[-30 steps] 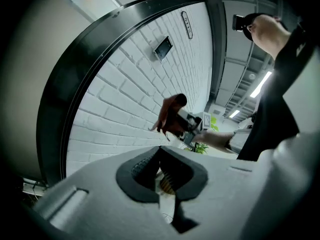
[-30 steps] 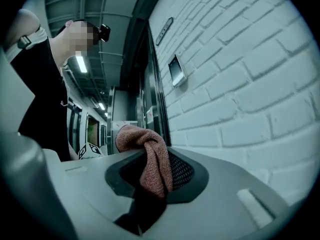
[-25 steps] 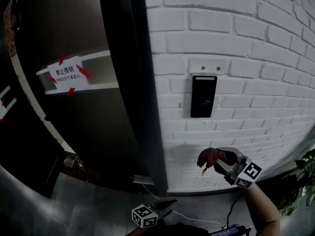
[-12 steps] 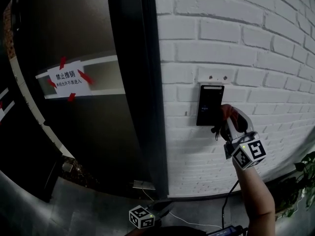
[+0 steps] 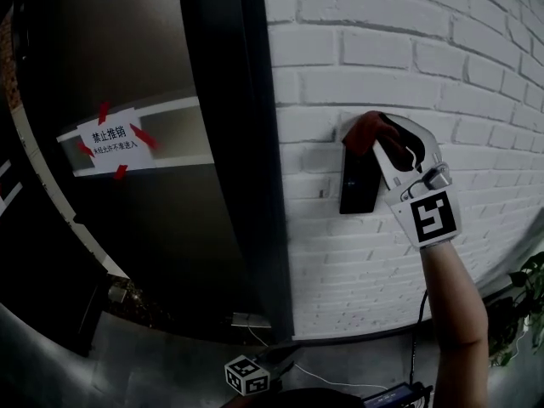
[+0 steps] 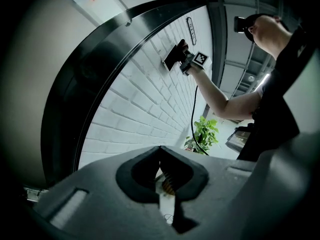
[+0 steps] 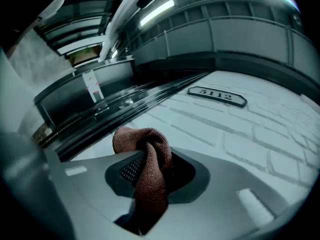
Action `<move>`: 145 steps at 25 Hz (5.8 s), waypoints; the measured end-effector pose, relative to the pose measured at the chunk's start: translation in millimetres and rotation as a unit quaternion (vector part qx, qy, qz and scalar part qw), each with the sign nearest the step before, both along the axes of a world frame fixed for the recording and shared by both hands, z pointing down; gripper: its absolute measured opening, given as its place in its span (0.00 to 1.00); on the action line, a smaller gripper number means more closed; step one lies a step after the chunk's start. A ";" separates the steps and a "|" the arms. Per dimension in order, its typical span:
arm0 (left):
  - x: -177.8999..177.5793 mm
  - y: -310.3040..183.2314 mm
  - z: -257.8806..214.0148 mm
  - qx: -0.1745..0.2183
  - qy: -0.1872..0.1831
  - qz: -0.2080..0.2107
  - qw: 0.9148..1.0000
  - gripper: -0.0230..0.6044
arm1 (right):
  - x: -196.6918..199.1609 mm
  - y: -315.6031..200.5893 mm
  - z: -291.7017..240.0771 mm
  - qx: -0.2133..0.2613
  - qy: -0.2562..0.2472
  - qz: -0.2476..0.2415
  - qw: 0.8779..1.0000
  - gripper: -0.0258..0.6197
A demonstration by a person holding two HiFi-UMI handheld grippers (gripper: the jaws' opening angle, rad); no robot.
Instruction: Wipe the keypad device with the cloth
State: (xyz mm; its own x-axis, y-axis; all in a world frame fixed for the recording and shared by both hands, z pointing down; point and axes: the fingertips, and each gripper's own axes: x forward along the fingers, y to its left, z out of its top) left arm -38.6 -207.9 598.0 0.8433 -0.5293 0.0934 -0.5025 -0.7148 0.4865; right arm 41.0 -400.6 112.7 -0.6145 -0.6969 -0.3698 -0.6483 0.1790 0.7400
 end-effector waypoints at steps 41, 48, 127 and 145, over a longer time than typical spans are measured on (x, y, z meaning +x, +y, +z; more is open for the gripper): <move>28.8 4.0 10.4 -0.017 -0.018 0.068 0.997 0.04 | 25.5 11.8 103.3 0.025 0.121 0.032 0.992 0.18; 19.2 3.1 6.5 -0.017 -0.010 0.049 0.999 0.04 | -47.1 17.6 124.0 0.042 0.179 -0.002 0.983 0.18; 21.8 267.3 47.6 -0.028 -0.015 0.057 0.998 0.04 | 58.7 473.8 542.6 -0.573 -0.258 -0.149 0.763 0.17; 64.0 252.0 46.6 -0.013 -0.019 0.052 0.998 0.04 | 78.6 452.2 535.1 -0.567 -0.249 -0.168 0.767 0.17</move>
